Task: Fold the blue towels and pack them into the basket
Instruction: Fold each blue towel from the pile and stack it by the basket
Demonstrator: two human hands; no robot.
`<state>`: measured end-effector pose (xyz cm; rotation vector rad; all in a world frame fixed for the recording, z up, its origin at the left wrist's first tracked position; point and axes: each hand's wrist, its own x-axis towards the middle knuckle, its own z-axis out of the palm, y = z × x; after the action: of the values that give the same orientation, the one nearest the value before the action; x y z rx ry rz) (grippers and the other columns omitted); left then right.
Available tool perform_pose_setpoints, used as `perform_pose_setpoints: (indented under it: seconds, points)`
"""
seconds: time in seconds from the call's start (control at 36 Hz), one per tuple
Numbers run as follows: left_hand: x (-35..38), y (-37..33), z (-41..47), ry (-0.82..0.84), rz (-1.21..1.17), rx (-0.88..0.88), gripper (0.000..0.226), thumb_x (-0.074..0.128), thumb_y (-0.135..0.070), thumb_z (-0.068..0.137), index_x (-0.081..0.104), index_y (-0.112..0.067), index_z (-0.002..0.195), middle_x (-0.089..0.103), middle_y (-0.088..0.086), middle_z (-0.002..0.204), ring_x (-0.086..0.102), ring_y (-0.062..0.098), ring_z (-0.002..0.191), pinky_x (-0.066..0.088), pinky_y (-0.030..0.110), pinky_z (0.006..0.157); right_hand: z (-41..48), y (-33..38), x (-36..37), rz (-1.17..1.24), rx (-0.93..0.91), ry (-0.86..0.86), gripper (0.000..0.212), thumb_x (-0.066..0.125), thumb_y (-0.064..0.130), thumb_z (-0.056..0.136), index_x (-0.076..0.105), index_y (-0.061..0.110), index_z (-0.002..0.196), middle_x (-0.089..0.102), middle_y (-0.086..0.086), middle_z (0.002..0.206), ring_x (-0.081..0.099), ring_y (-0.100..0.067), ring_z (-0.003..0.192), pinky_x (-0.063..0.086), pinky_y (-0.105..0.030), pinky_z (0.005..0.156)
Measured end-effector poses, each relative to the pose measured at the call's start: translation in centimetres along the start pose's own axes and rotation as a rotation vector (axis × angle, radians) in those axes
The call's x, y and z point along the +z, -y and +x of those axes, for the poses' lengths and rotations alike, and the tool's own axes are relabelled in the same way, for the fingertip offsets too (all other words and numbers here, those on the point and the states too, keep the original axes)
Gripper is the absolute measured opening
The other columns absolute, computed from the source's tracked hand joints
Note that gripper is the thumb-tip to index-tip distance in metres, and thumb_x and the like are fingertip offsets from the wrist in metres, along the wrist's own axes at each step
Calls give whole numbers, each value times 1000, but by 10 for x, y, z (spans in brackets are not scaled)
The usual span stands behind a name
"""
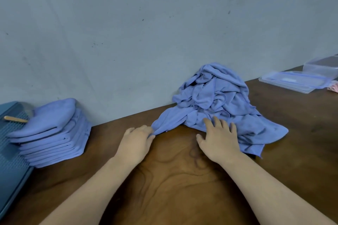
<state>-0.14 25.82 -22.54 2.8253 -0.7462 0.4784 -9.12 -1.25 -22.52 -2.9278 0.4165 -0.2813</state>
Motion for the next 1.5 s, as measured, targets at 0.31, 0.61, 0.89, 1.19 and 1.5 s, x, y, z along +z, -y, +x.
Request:
perform_pose_setpoints:
  seconds: [0.31, 0.61, 0.89, 1.19, 1.5]
  points:
    - [-47, 42, -107, -51, -71, -147, 24, 64, -27, 99, 51, -32, 80, 51, -13, 77, 52, 4, 71, 35, 28, 73, 1, -2, 4, -55, 6, 28, 75, 29, 67, 103, 23, 26, 166, 26, -8, 171, 23, -34, 156, 12, -58, 126]
    - [-73, 40, -135, -116, -101, -126, 31, 45, -31, 95, 34, -28, 65, 39, -6, 57, 47, 14, 62, 26, 14, 66, -6, 14, 5, 140, -232, -301, 59, 63, 41, 90, 49, 29, 146, 43, 2, 161, 41, -26, 145, 36, -60, 115]
    - [-58, 22, -132, -20, -402, 108, 35, 54, -48, 107, 53, -36, 140, 44, -28, 151, 41, 0, 144, 42, 31, 114, -12, 34, 15, 171, -555, -199, 10, 65, 30, 96, 75, 34, 98, 72, 16, 97, 61, -17, 97, 50, -38, 84]
    - [-48, 13, -130, 120, -294, 214, 65, 58, -50, 103, 28, -54, 160, 24, -31, 167, 23, -4, 154, 31, 36, 124, -59, 65, -10, 940, -578, 297, 17, 70, 12, 101, 80, 20, 112, 79, 11, 109, 74, -6, 107, 55, -23, 99]
    - [-69, 8, -132, 202, -352, 317, 47, 64, -36, 89, 64, -47, 135, 50, -29, 139, 50, 2, 129, 46, 32, 106, -33, 35, -1, 408, -386, 89, 46, 44, 66, 101, 72, 30, 109, 71, 12, 107, 63, -6, 102, 54, -39, 92]
